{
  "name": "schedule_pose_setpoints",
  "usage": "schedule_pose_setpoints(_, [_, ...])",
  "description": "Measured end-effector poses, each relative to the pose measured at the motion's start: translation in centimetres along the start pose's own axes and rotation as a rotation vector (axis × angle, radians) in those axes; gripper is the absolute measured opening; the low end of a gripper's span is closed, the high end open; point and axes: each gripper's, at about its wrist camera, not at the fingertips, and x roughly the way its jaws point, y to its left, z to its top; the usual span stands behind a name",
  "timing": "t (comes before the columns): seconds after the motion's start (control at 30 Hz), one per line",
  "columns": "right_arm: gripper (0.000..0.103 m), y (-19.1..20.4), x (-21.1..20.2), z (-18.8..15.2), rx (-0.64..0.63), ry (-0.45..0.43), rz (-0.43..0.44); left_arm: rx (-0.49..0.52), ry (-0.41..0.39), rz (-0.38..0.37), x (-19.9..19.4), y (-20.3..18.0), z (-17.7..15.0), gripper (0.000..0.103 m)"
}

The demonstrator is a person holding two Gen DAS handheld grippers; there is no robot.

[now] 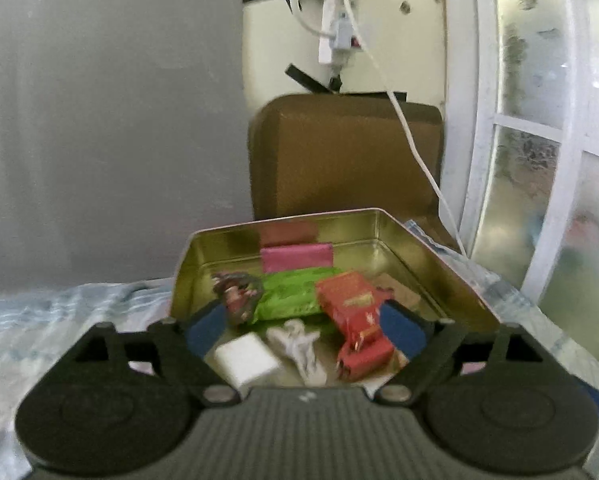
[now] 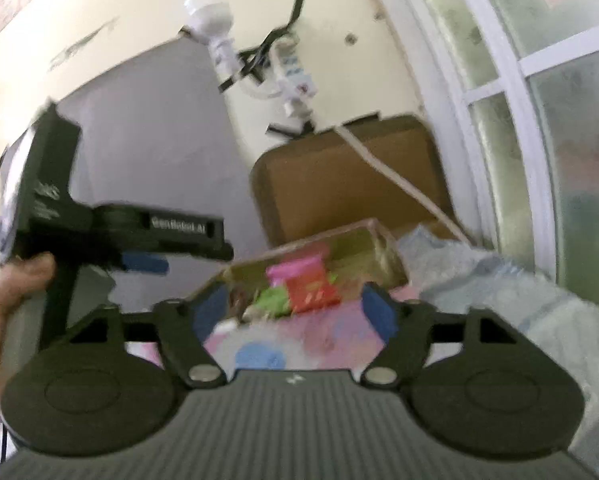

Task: Organize rigid objects

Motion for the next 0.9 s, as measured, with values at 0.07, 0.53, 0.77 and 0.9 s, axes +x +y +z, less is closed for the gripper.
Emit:
schedule_pose_setpoints(0.07, [0.087, 1.0, -1.1, -0.4, -0.026, 0.006, -0.007, -0.006, -0.012, 0.019, -2.1, 0.1, -1.1, 0.103])
schedule_pose_setpoints(0.53, [0.103, 3.8, -5.3, -2.3, 0.009, 0.133, -0.061, -0.014, 0.035, 0.148, -10.9, 2.1, -7.8, 0.103])
schedule_pose_setpoints(0.77, [0.103, 4.2, -7.2, -2.6, 0.035, 0.137, -0.056, -0.04, 0.021, 0.137, -12.7, 2.2, -9.2, 0.103])
schedule_pose_setpoints(0.9, [0.103, 4.4, -8.0, -2.5, 0.035, 0.129, -0.068, -0.024, -0.005, 0.171, -13.6, 1.8, -9.2, 0.103])
